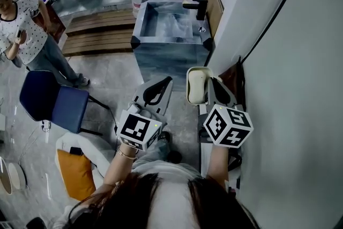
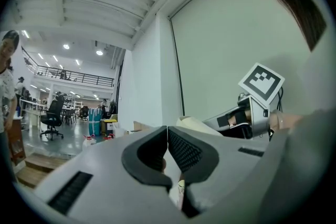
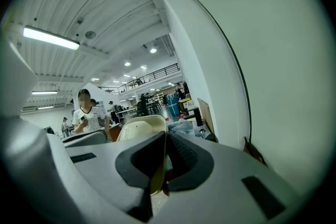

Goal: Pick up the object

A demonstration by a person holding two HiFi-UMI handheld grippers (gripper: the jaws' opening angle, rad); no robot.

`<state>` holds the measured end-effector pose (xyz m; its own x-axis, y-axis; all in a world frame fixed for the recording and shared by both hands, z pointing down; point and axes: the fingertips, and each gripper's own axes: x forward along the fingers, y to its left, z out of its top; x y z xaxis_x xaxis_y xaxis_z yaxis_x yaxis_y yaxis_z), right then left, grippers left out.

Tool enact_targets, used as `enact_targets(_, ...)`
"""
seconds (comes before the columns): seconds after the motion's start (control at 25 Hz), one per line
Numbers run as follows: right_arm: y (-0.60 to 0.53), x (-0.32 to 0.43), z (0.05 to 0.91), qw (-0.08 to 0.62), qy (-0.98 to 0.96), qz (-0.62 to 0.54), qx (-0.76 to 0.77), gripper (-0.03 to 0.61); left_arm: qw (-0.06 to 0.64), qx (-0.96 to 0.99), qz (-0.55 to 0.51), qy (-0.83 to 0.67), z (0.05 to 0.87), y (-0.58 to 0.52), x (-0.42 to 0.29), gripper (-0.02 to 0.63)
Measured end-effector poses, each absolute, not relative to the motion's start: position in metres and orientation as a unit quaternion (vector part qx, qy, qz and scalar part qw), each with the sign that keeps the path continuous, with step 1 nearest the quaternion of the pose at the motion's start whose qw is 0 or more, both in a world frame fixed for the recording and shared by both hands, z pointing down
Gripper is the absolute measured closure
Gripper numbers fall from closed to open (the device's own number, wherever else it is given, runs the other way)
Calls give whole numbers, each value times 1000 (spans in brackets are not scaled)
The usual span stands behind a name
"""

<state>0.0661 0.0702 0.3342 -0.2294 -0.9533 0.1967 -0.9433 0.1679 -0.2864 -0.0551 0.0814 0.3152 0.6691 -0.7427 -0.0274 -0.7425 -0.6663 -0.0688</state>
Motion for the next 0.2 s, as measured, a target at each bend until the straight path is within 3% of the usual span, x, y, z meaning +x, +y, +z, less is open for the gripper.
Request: enact_targets(0.2,58,66,337,14,765,-180,-618,545,33,-913,-10,408,319,71,-54,604)
